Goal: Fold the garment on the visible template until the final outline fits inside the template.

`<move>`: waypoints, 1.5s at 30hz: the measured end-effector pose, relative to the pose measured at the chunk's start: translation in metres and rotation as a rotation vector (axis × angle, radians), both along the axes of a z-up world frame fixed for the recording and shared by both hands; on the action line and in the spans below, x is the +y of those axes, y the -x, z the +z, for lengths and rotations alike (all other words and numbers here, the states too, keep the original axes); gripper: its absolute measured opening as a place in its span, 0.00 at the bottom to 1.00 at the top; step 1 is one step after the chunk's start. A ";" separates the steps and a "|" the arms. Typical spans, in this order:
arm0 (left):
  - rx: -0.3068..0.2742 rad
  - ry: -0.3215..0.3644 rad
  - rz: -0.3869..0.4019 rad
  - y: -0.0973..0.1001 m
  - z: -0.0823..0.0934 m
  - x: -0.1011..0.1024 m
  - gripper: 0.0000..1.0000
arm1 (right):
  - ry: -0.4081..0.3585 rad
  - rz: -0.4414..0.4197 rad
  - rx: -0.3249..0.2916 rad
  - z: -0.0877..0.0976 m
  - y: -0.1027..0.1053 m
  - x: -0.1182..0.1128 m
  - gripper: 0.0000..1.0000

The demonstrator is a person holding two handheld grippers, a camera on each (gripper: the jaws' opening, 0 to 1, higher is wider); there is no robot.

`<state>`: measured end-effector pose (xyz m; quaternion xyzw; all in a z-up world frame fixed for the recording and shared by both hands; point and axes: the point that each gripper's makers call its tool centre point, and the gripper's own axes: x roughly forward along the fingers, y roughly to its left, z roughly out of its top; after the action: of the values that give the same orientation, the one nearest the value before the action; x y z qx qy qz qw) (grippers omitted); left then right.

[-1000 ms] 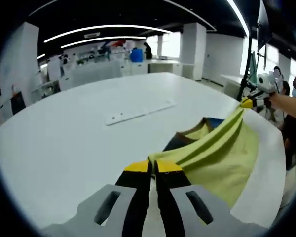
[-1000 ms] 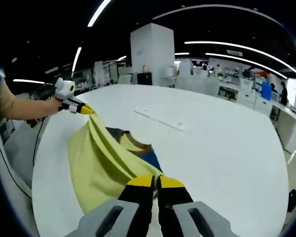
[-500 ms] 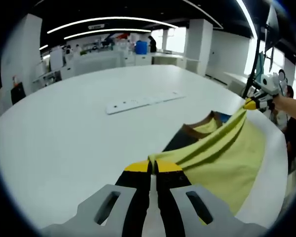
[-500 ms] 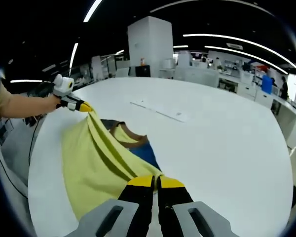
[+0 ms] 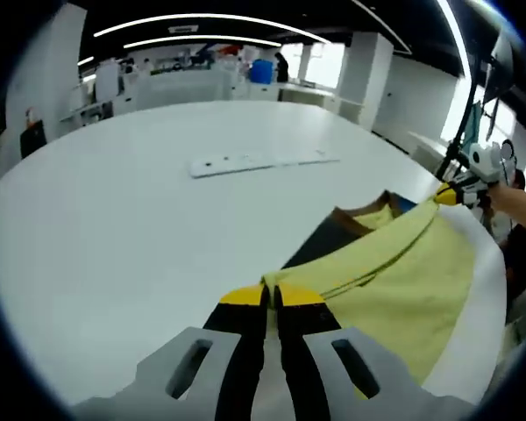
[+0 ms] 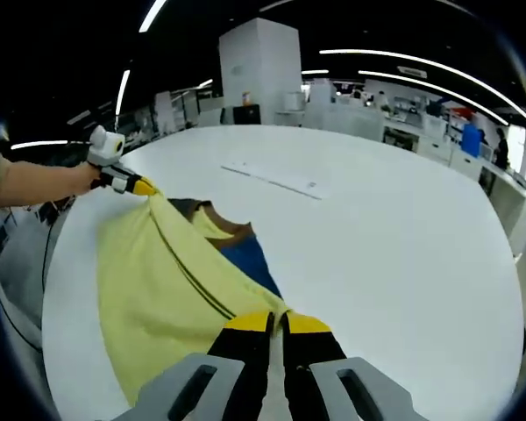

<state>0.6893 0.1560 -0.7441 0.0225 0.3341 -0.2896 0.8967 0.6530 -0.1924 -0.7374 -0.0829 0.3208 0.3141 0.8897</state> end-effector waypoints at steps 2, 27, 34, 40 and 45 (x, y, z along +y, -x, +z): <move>-0.015 0.014 -0.003 0.000 0.004 0.002 0.05 | -0.004 0.000 -0.012 0.006 0.000 -0.002 0.04; -0.152 -0.119 -0.369 0.019 0.006 -0.024 0.16 | 0.075 0.228 -0.031 -0.007 0.019 0.035 0.16; -0.138 -0.250 -0.457 0.018 -0.012 -0.026 0.12 | 0.143 0.279 -0.023 -0.019 0.020 0.038 0.16; -0.141 -0.308 -0.496 0.017 -0.017 -0.029 0.08 | 0.189 0.308 -0.022 -0.025 0.018 0.037 0.11; -0.139 -0.339 -0.511 0.015 -0.020 -0.032 0.03 | 0.226 0.322 -0.014 -0.030 0.016 0.034 0.06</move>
<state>0.6741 0.1242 -0.7639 0.2745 0.2990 -0.4438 0.7989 0.6367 -0.1580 -0.7677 -0.2348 0.3306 0.4136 0.8152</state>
